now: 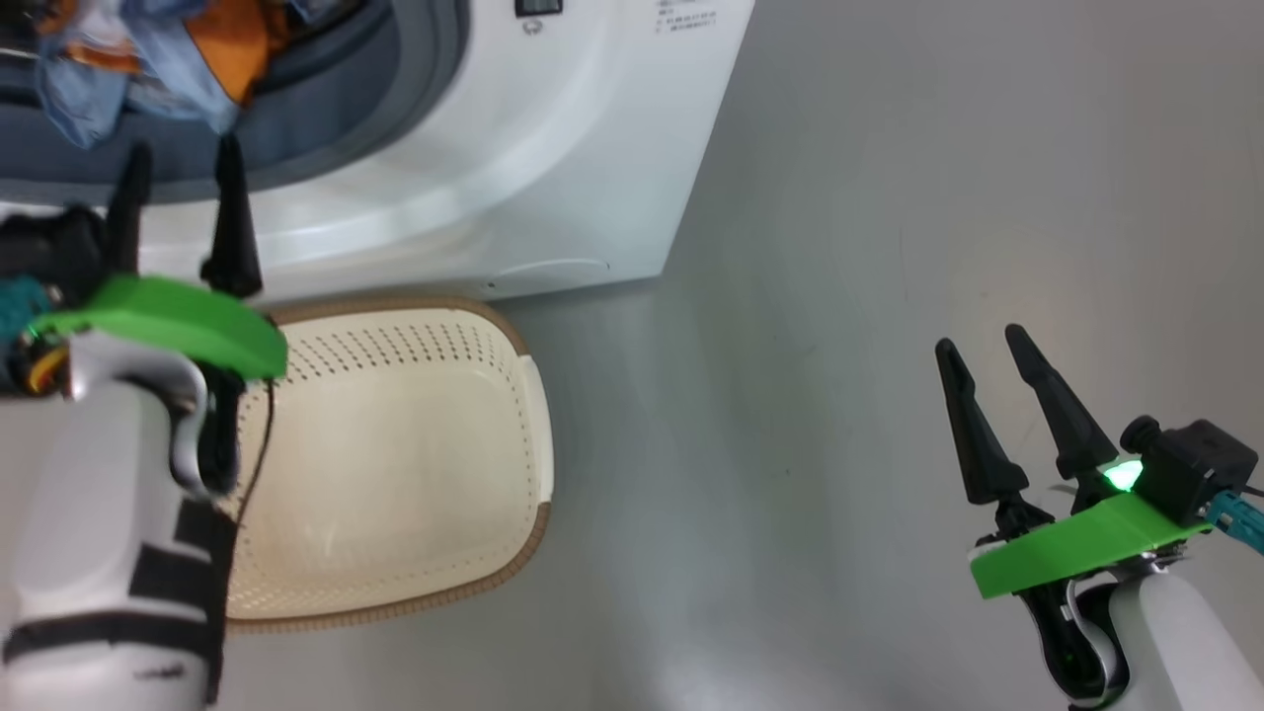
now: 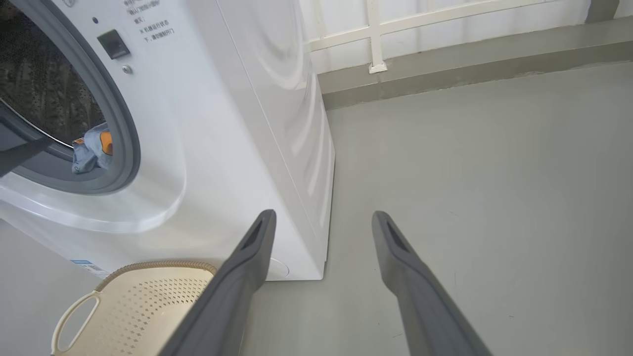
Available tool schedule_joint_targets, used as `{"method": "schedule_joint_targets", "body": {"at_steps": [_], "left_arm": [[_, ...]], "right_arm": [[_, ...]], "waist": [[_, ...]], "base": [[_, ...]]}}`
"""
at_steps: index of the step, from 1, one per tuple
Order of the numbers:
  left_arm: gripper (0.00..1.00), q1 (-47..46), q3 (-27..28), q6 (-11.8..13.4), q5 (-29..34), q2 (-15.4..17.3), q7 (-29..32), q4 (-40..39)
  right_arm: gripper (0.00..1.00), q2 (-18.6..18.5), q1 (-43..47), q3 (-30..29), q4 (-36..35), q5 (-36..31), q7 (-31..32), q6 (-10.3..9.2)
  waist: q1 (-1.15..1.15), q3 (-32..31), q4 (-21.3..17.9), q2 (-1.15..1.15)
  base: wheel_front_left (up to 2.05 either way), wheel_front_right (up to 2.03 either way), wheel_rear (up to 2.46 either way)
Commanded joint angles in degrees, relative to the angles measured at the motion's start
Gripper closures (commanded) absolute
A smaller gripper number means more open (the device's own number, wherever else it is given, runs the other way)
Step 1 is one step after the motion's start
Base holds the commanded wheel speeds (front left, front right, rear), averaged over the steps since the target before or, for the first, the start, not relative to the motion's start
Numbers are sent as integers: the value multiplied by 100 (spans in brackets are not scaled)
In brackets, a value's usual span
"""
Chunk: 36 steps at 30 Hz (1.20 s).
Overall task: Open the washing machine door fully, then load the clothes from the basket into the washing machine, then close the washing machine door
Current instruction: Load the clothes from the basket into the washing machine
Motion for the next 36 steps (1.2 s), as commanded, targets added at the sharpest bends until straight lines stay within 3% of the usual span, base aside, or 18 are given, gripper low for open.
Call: {"method": "schedule_joint_targets", "body": {"at_steps": [1, 21, 36], "left_arm": [[0, 261, 164, -8, 77, 174, -31, -240], [0, 2612, 607, -9, 163, -47, -31, -1529], [0, 3862, 1009, -9, 242, -196, -31, -2533]], "right_arm": [[0, -85, 204, 95, -97, 29, -68, 17], [0, -288, 995, 5, -10, -8, -68, 17], [0, -448, 1337, -163, -52, 67, -68, 17]], "waist": [[0, -247, 93, 0], [0, -1394, 303, 0], [0, -1694, 341, 0]], "base": [[0, 0, 0], [0, 0, 0], [0, 0, 0]]}}
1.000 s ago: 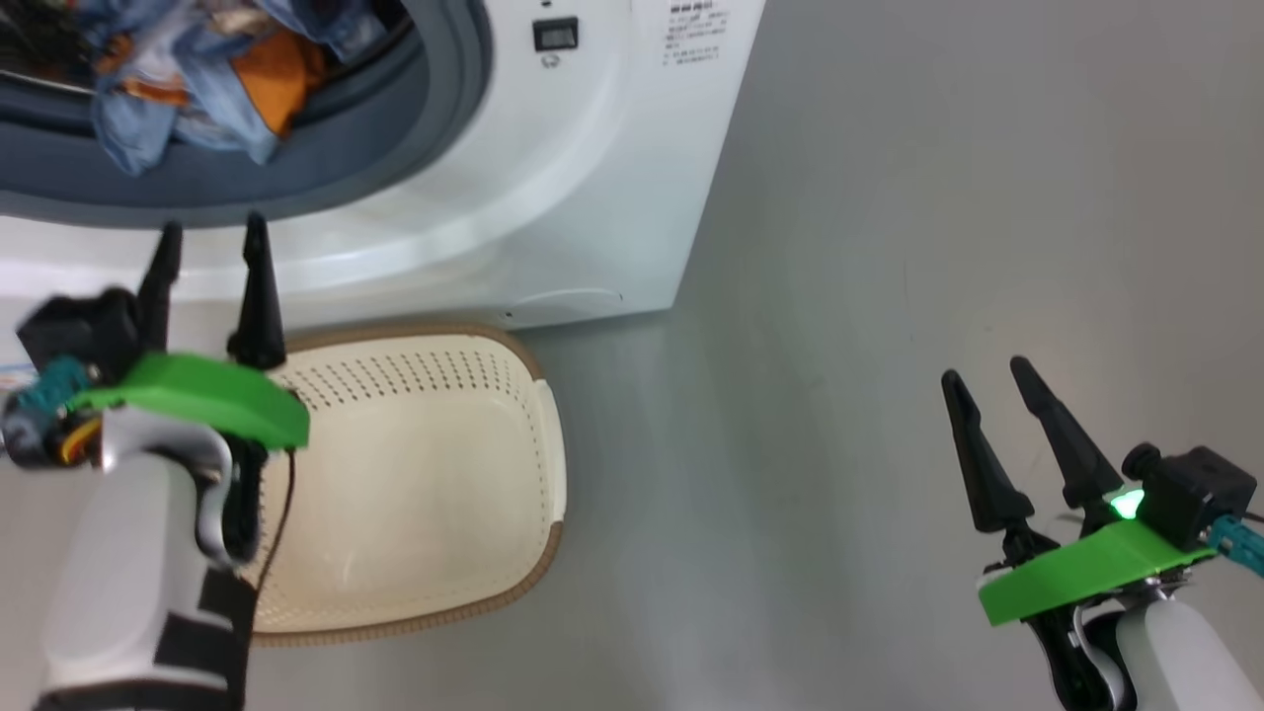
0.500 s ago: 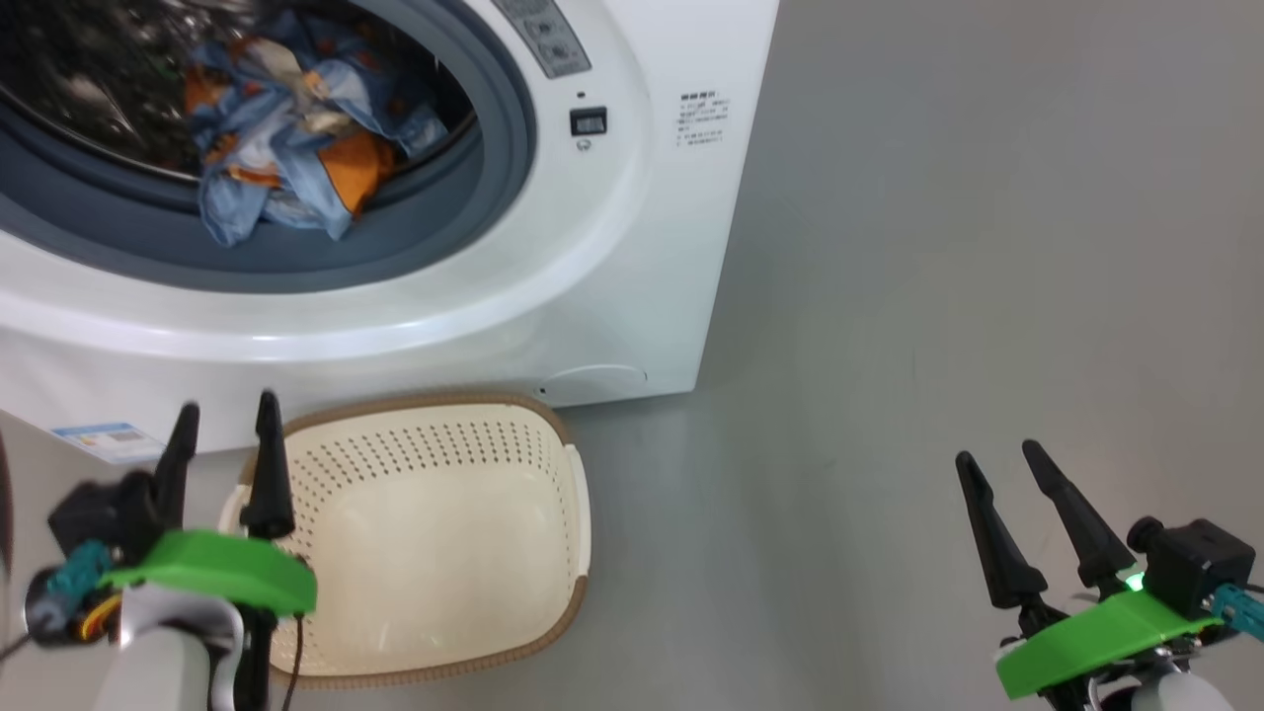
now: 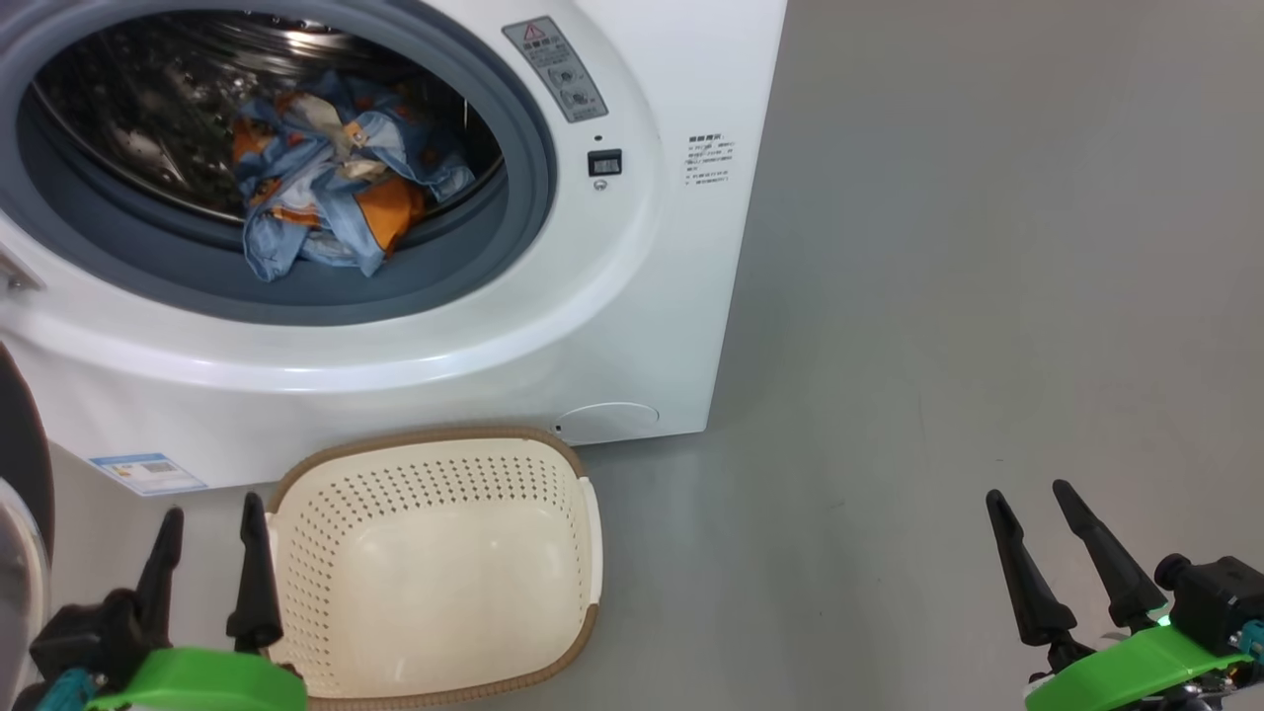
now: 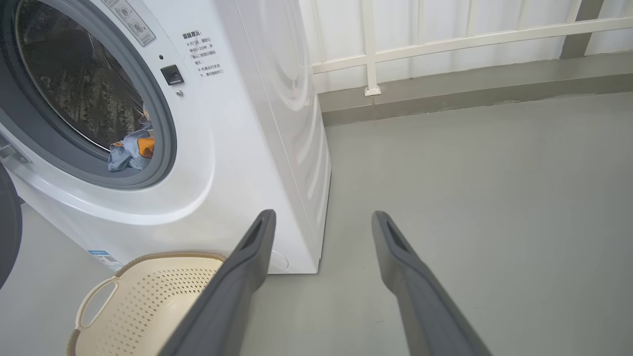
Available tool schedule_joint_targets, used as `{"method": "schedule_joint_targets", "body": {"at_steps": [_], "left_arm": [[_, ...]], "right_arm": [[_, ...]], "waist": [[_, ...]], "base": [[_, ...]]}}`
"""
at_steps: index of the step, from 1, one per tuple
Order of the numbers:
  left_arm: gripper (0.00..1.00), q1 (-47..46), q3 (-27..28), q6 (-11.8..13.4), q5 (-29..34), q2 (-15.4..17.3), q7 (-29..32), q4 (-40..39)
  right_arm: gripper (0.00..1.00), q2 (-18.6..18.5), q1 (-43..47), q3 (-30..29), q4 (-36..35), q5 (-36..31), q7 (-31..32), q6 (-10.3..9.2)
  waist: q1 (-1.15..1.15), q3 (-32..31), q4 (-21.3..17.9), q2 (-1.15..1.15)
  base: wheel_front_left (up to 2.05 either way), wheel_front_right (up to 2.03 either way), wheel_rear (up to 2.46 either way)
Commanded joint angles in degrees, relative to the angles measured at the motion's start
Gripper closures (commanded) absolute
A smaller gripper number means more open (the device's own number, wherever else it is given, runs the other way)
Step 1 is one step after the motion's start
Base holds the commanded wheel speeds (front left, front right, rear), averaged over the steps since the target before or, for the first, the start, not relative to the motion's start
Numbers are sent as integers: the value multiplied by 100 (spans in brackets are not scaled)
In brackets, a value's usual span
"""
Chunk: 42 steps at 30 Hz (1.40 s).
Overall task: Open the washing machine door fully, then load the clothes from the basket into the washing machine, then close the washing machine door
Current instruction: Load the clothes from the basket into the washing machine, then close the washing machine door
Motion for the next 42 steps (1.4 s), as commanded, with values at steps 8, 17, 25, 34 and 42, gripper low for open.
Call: {"method": "schedule_joint_targets", "body": {"at_steps": [8, 17, 25, 34, 42], "left_arm": [[0, 139, 270, -9, 40, 46, -36, -296], [0, 122, 227, -9, 15, 27, -36, -302], [0, 140, 239, -9, 41, 27, -36, -332], [0, 180, 224, -9, 36, 35, -36, -373], [0, 207, 105, -9, -46, 90, -36, -481]], "right_arm": [[0, -127, 87, 45, -147, 57, -68, 17], [0, -120, 76, 43, -175, 37, -68, 17], [0, -99, 86, 23, -181, 17, -68, 17], [0, -95, 87, 39, -171, 22, -68, 17], [0, -95, 87, 50, -166, 24, -68, 17]], "waist": [[0, -55, 20, 0], [0, -39, 32, 0], [0, -29, 53, 0], [0, -50, 55, 0], [0, -68, 32, 0]], "base": [[0, 0, 0], [0, 0, 0], [-52, 51, 0], [-159, 159, 0], [-135, 135, 0]]}}
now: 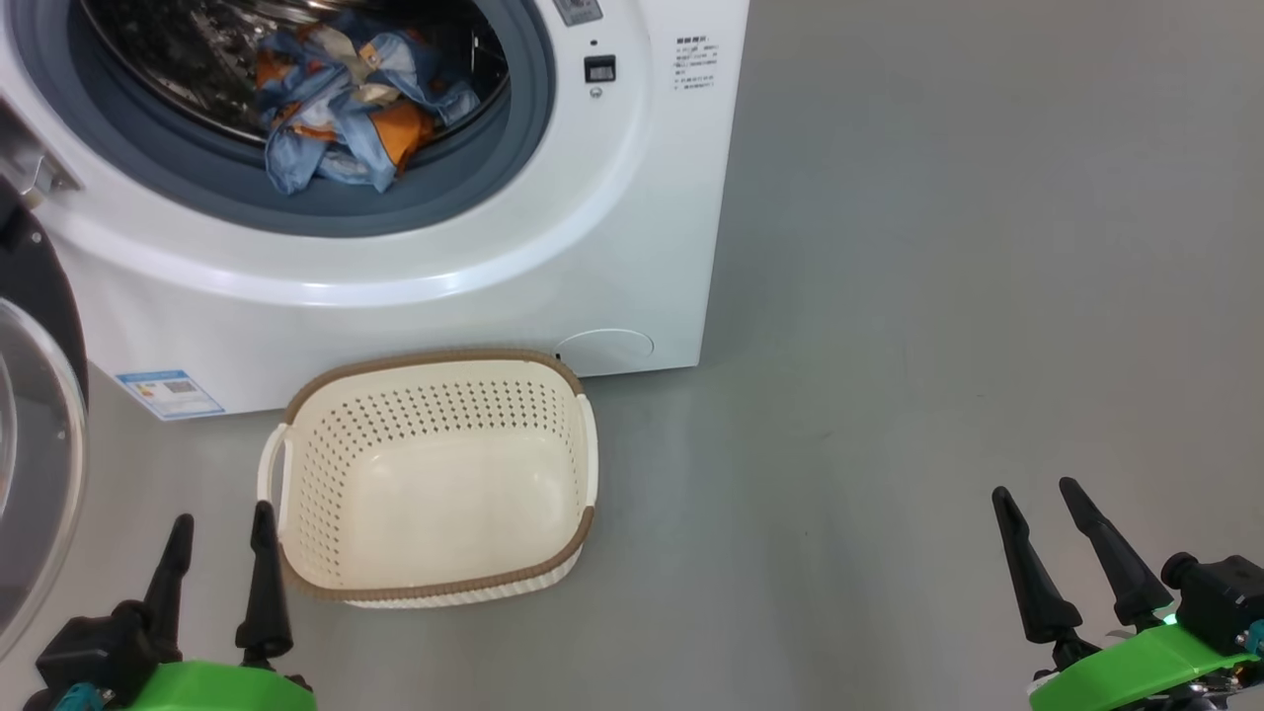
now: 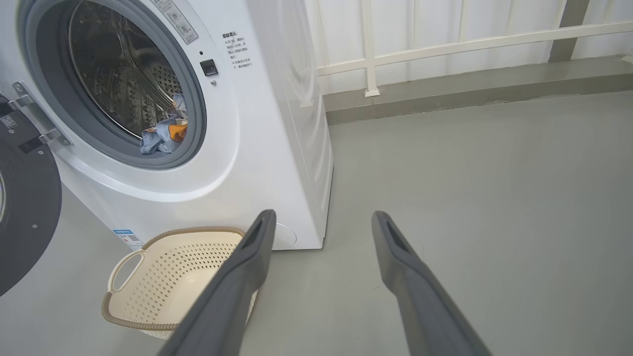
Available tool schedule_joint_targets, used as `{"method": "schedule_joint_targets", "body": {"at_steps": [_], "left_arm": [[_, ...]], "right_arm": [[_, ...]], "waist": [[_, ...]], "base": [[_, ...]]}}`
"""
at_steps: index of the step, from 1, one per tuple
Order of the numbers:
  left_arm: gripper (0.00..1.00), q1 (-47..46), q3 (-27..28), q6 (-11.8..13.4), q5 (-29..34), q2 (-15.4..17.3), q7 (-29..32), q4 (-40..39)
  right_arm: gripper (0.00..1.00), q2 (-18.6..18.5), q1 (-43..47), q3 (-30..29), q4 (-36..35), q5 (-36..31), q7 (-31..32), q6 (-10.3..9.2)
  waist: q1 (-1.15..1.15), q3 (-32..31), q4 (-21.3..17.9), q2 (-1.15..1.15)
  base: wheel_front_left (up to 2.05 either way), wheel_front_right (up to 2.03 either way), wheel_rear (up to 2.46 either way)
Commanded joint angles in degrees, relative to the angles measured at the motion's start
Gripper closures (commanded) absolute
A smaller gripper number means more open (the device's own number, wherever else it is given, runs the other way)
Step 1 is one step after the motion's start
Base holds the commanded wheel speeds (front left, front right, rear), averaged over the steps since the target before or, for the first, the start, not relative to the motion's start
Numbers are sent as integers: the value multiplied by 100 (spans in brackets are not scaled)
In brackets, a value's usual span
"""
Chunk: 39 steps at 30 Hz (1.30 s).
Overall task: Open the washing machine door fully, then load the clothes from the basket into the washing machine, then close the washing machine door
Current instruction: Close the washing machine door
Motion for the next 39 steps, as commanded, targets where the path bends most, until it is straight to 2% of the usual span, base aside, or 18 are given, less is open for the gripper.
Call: {"method": "schedule_joint_targets", "body": {"at_steps": [1, 9, 16, 30, 31, 33, 34, 39], "left_arm": [[0, -32, 154, -9, -39, 139, -36, -179], [0, 5, 124, -9, -59, 129, -36, -163], [0, 26, 172, -9, -110, 60, -36, -78], [0, 194, 256, -9, -220, -117, -36, -48], [0, 194, 256, -9, -220, -117, -36, -48], [0, 220, 237, -9, -262, -135, -36, -28], [0, 220, 237, -9, -262, -135, -36, -28], [0, 258, 202, -9, -381, -147, -36, -9]], "right_arm": [[0, -100, 70, 115, -129, 25, -68, 17], [0, -123, 111, 116, -132, 27, -68, 17], [0, -188, 102, 201, -149, 36, -68, 17], [0, -472, -81, 611, -106, 79, -68, 17], [0, -472, -81, 611, -106, 79, -68, 17], [0, -552, -122, 675, -81, 98, -68, 17], [0, -552, -122, 675, -81, 98, -68, 17], [0, -666, -183, 802, -55, 116, -68, 17]], "waist": [[0, -8, -4, 0], [0, -67, 56, 0], [0, -86, 353, 0], [0, -69, 1601, 0], [0, -69, 1601, 0], [0, -70, 1913, 0], [0, -70, 1913, 0], [0, -64, 2401, 0]], "base": [[-75, 75, 0], [-21, 21, 0], [0, 0, 0], [0, 0, 0], [0, 0, 0], [0, 0, 0], [0, 0, 0], [0, 0, 0]]}}
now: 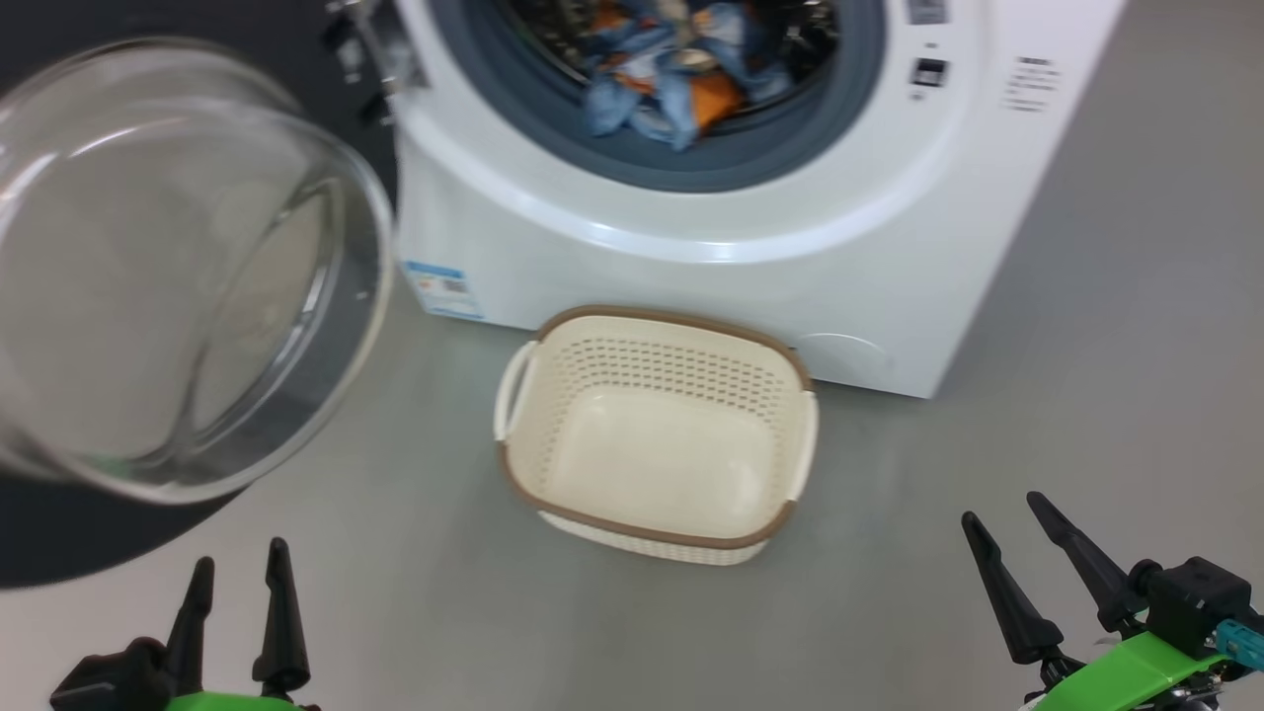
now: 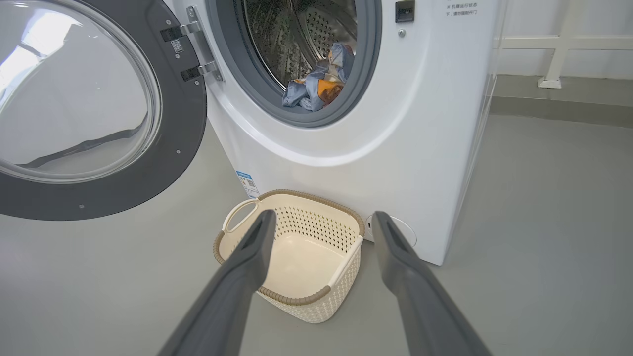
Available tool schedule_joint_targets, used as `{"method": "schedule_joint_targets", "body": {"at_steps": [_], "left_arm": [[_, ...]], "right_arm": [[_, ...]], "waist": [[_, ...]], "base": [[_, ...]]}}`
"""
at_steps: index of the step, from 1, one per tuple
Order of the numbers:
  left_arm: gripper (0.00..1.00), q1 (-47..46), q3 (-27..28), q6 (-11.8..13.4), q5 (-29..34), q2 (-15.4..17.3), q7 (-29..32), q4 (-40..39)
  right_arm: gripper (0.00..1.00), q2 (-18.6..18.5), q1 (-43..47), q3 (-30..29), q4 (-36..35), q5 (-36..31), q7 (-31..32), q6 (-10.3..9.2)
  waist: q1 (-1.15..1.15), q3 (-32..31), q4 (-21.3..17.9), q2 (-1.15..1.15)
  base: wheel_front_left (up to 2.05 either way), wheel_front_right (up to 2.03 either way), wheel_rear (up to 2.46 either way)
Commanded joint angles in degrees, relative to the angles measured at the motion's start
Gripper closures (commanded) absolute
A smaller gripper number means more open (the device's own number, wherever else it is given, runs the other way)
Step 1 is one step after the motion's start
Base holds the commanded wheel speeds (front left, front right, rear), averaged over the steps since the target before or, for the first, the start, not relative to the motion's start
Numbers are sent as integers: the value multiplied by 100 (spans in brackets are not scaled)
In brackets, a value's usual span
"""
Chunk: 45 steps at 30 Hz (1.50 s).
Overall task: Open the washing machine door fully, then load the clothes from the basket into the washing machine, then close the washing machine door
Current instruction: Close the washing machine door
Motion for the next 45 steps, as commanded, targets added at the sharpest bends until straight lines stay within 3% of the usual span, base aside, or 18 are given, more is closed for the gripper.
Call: {"method": "schedule_joint_targets", "body": {"at_steps": [1, 11, 28, 29, 30, 31, 32, 39, 45], "left_arm": [[0, 15, 163, -4, -72, 73, -36, -95], [0, 118, -49, 144, -357, 71, -36, -119], [0, 347, 27, 326, -622, 70, -36, -517], [24, 341, 83, 316, -656, 70, -36, -576], [59, 328, 159, 303, -700, 70, -36, -652], [88, 312, 240, 285, -701, 70, -36, -740], [100, 285, 331, 258, -697, 70, -36, -840], [100, -84, 1001, 59, -700, 207, -36, -1409], [100, -862, 1509, -3, -1496, 954, -36, -1469]], "right_arm": [[0, -136, -155, 132, -109, 96, -69, 17], [0, -252, -259, 293, -47, 137, -69, 17], [0, -366, -529, 642, 85, 253, -69, 17], [0, -354, -513, 633, 86, 255, -69, 17], [0, -339, -493, 615, 85, 255, -69, 17], [0, -322, -466, 592, 79, 252, -69, 17], [0, -307, -434, 569, 69, 247, -69, 17], [0, -217, -234, 404, 7, 215, -69, 17], [0, -129, -50, 238, -69, 169, -69, 17]], "waist": [[0, 11, 499, 0], [0, -32, 1203, 0], [0, -25, 1264, 0], [0, -41, 1260, 0], [0, -55, 1256, 0], [0, -65, 1252, 0], [0, -73, 1249, 0], [0, -91, 1230, 0], [0, -108, 1174, 0]], "base": [[0, 0, 0], [0, 0, 0], [0, 0, 0], [0, 0, 0], [0, 0, 0], [0, 0, 0], [0, 0, 0], [0, 0, 0], [0, 0, 0]]}}
